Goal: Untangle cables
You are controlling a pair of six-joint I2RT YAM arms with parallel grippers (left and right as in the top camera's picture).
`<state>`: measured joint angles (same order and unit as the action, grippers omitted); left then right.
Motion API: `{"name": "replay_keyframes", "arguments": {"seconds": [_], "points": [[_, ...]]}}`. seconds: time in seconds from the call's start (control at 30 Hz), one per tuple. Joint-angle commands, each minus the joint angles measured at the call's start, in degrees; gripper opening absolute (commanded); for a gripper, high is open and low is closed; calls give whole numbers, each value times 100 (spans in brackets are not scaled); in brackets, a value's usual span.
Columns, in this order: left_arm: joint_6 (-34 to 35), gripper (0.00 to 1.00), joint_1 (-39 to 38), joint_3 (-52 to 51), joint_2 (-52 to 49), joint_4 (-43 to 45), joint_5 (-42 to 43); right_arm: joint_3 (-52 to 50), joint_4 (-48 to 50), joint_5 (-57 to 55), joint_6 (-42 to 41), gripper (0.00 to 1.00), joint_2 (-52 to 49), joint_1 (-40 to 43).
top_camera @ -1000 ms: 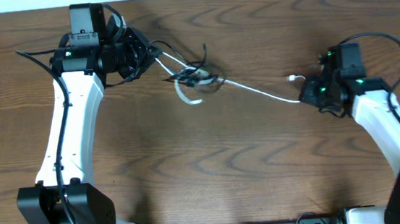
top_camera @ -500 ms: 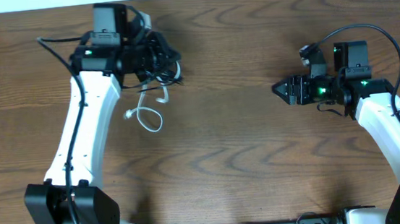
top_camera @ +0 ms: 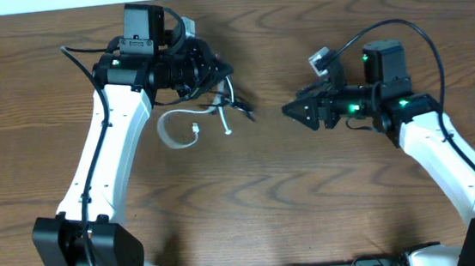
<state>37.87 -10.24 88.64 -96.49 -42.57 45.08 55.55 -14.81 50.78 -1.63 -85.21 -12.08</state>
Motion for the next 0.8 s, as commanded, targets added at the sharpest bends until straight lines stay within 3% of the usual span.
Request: {"name": "replay_keyframes", "arguments": {"seconds": [0.0,0.43,0.77], "points": [[76,8,-13,61,138,68,608,127,162,-7,39,69,28,-197],[240,8,-13,61,138,380,1626,125,896,-26,710,76,-546,-463],[297,8,-13,61,138,389,2271,125,1993,-133,774,72,-826,-970]]}}
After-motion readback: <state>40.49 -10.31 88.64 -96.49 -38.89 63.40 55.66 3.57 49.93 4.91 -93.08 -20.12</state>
